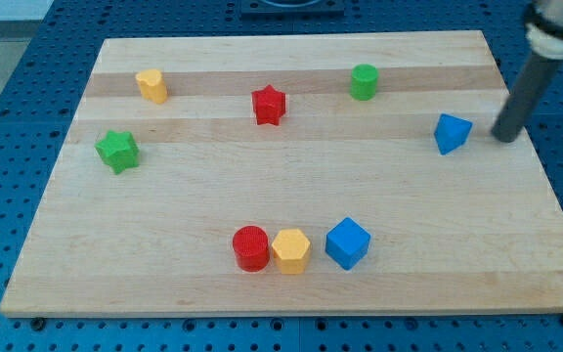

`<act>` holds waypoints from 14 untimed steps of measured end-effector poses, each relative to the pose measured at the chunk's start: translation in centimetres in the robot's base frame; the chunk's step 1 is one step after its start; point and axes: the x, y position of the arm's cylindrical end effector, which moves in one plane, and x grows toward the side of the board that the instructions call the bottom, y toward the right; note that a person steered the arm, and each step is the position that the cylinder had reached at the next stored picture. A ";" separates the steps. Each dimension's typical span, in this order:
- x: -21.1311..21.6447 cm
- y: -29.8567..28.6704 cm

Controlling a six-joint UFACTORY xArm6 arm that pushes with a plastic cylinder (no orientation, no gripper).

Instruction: Slide blue triangle to the yellow hexagon

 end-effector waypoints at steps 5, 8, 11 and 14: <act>7.5 -12.4; -0.5 -8.8; -1.1 -12.4; 6.9 -19.5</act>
